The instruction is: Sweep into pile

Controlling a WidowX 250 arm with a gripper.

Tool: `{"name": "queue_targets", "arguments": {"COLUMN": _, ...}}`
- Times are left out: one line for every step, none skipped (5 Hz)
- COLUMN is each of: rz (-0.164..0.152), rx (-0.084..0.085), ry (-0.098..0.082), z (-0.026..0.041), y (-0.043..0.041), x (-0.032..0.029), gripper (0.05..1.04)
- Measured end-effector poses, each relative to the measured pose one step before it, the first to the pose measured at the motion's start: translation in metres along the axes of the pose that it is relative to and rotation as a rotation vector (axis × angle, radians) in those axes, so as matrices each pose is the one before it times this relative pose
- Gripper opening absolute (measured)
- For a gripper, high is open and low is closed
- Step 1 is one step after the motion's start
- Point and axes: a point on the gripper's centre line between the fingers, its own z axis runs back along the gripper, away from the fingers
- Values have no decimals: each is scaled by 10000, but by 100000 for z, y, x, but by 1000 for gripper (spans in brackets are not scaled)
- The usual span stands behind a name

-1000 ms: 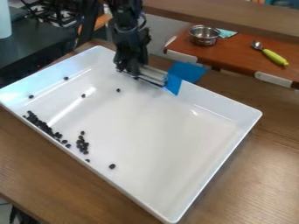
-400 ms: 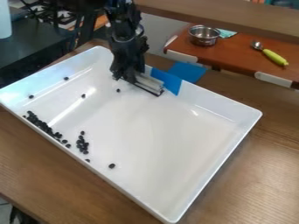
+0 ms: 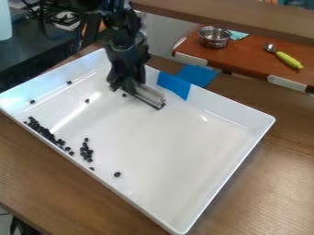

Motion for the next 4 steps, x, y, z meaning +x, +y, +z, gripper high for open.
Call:
{"name": "queue_targets", "arguments": {"rz": -10, "rx": 278, "ry": 45, "z": 1057, "y": 3604, "x": 1060, "gripper": 365}}
{"name": "queue_targets", "arguments": {"rz": 89, "rx": 171, "ry": -30, "z": 928, "y": 3534, "x": 1620, "gripper": 365}}
{"name": "queue_targets", "arguments": {"rz": 66, "rx": 142, "ry": -107, "z": 530, "y": 2734, "x": 1669, "gripper": 365}}
{"name": "queue_targets", "arguments": {"rz": -26, "rx": 378, "ry": -11, "z": 855, "y": 4030, "x": 1496, "gripper": 365}}
